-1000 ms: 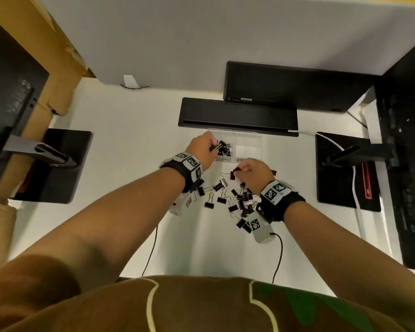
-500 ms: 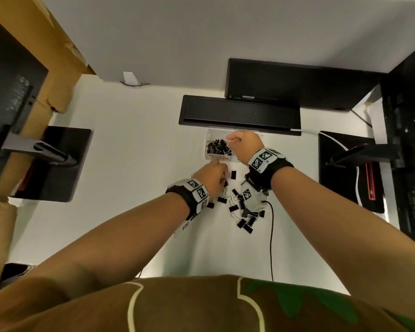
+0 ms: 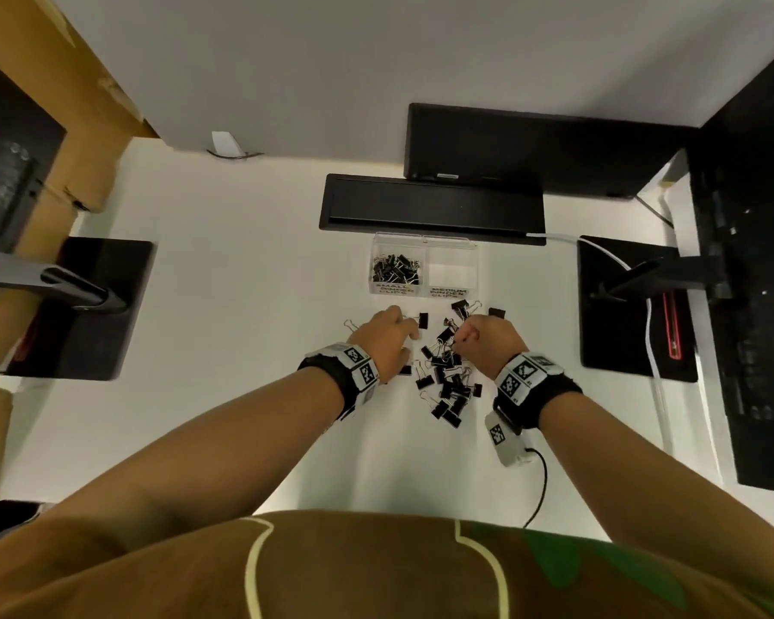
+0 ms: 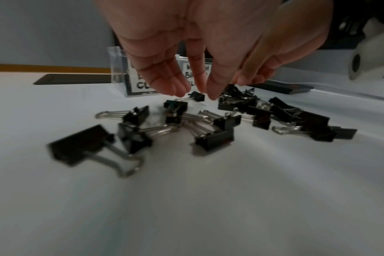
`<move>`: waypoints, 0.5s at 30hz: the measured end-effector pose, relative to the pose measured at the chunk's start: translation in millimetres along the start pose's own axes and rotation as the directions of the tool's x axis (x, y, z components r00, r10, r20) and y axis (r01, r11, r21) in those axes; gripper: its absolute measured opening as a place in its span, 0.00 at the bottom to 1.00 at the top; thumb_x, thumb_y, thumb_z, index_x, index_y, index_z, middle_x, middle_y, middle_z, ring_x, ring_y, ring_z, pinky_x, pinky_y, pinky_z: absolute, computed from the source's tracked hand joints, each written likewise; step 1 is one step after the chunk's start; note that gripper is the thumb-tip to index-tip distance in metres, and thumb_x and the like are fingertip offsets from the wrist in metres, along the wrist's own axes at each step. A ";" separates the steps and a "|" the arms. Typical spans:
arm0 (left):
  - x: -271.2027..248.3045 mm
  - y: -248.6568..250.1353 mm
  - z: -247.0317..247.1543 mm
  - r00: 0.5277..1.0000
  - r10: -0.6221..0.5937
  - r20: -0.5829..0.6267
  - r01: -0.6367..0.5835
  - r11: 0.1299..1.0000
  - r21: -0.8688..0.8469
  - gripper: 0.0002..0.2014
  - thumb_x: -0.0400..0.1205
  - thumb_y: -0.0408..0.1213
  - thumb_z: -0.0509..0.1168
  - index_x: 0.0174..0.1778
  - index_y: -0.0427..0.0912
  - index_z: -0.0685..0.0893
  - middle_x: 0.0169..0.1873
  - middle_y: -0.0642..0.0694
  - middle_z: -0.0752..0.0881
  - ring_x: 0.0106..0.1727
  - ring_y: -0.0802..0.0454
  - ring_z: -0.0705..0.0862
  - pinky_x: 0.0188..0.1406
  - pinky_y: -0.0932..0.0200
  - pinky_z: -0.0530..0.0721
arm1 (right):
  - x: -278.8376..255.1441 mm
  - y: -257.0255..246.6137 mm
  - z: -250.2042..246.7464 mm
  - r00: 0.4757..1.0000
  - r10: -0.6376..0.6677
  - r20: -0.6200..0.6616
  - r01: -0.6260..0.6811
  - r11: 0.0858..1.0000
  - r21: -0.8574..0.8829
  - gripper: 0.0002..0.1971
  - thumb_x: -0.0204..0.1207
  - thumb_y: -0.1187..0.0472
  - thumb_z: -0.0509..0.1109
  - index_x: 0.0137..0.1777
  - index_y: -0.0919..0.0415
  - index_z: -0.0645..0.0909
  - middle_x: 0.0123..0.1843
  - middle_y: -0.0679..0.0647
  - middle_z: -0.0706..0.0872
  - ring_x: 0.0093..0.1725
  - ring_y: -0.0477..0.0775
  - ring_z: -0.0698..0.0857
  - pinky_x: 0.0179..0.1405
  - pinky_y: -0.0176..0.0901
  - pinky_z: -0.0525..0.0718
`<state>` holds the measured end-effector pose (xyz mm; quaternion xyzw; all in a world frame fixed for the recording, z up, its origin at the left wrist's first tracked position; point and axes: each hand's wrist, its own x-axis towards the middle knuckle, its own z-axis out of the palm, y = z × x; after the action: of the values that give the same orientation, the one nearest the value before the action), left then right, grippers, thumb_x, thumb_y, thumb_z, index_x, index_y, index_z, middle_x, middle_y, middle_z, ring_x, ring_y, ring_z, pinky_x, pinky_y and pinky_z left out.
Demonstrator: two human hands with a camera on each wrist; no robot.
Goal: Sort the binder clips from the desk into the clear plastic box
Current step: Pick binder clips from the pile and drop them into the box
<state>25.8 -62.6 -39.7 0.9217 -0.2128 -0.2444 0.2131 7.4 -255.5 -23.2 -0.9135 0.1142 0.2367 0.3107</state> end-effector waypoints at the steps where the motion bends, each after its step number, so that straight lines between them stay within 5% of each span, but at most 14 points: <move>1: 1.8 5.2 3.0 1.000 0.020 0.008 -0.020 1.000 0.007 0.16 0.81 0.35 0.63 0.66 0.44 0.77 0.63 0.42 0.74 0.63 0.45 0.75 0.58 0.54 0.79 | -5.0 4.3 5.5 1.000 0.013 0.012 -0.013 0.999 -0.036 0.03 0.73 0.61 0.70 0.40 0.53 0.80 0.35 0.43 0.79 0.42 0.49 0.81 0.42 0.39 0.80; 4: 7.4 18.6 11.0 0.997 0.059 0.052 -0.060 0.998 0.018 0.16 0.81 0.33 0.63 0.66 0.42 0.78 0.61 0.40 0.76 0.62 0.44 0.76 0.60 0.53 0.78 | -15.1 11.5 19.2 0.997 0.027 0.070 -0.019 0.994 -0.110 0.05 0.73 0.57 0.71 0.39 0.53 0.77 0.38 0.47 0.80 0.41 0.50 0.81 0.41 0.40 0.81; 9: 16.8 23.8 15.1 0.996 0.026 0.088 -0.028 0.999 0.032 0.16 0.78 0.27 0.64 0.62 0.39 0.78 0.59 0.40 0.77 0.60 0.42 0.77 0.58 0.51 0.80 | -17.1 21.3 12.2 0.998 0.053 -0.023 -0.052 0.998 0.035 0.11 0.72 0.63 0.67 0.31 0.49 0.75 0.43 0.51 0.85 0.45 0.54 0.85 0.46 0.44 0.85; 15: 18.1 20.5 15.1 0.998 0.017 0.068 -0.022 0.998 0.061 0.14 0.79 0.29 0.65 0.60 0.38 0.79 0.59 0.40 0.79 0.60 0.43 0.77 0.58 0.52 0.80 | -23.0 29.5 2.4 0.997 0.048 -0.053 -0.046 0.998 0.047 0.09 0.74 0.66 0.62 0.40 0.56 0.83 0.45 0.52 0.86 0.47 0.55 0.85 0.52 0.46 0.86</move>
<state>26.0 -92.7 -47.9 0.9171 -0.2363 -0.2664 0.1795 -23.7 -275.7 -28.4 -0.9093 0.1493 0.2165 0.3225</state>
